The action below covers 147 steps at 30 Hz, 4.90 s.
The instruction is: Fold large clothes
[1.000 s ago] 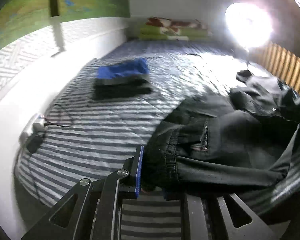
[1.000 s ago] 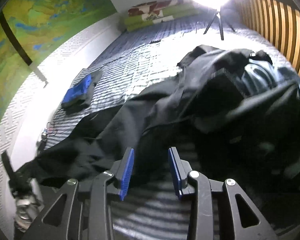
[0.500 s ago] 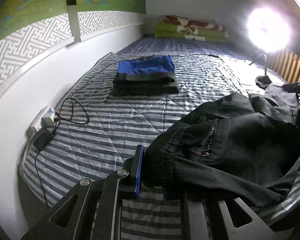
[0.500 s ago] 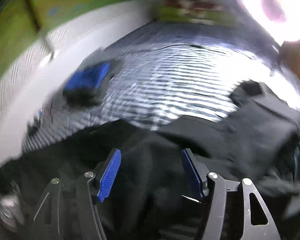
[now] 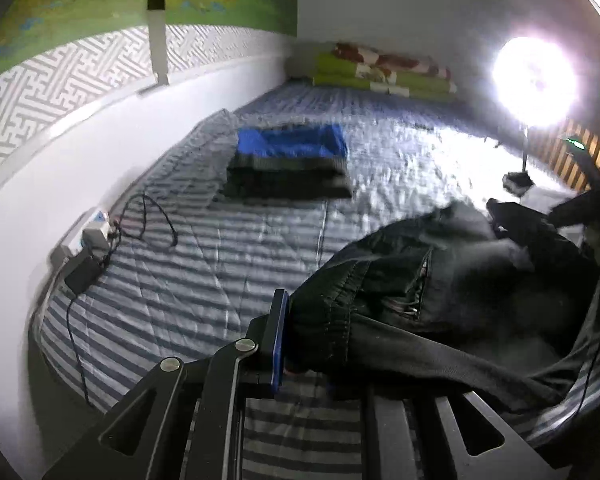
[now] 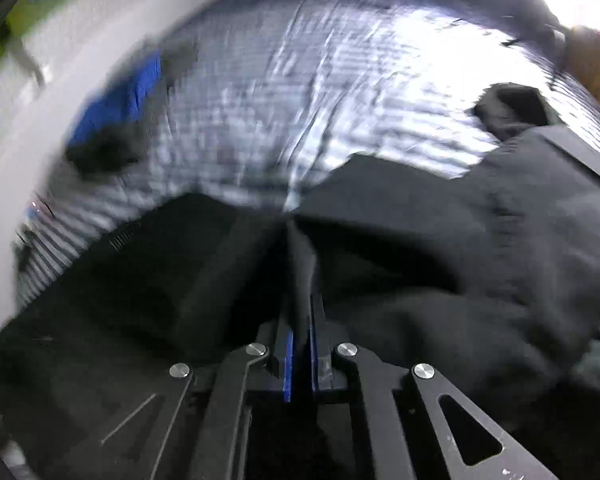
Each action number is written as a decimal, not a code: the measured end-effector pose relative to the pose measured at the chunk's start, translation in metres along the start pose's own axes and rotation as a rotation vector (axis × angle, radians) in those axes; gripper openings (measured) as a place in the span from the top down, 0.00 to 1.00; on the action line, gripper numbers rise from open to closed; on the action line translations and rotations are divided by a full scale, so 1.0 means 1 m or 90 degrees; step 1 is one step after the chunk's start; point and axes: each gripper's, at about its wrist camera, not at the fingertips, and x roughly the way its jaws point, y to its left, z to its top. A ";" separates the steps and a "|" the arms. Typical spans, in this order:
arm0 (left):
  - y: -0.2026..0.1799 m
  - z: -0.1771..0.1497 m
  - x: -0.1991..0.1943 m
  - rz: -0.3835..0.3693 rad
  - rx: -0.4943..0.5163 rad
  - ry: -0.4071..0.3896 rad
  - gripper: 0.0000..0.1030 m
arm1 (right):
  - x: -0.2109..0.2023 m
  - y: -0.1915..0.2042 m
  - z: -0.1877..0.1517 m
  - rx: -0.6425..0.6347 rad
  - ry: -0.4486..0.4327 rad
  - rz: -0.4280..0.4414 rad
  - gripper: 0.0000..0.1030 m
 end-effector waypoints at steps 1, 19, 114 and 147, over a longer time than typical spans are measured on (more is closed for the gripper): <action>-0.001 0.008 -0.009 -0.002 -0.003 -0.016 0.86 | -0.021 -0.010 -0.003 0.016 -0.030 0.007 0.96; -0.034 0.138 -0.281 0.020 0.072 -0.359 0.86 | -0.431 -0.035 -0.121 0.068 -0.552 0.030 0.96; 0.029 0.002 0.084 0.043 0.019 0.173 0.21 | -0.038 -0.052 0.008 -0.027 -0.053 0.107 0.59; 0.010 0.014 0.102 0.040 0.035 0.171 0.21 | -0.043 -0.128 0.013 -0.006 -0.119 -0.003 0.33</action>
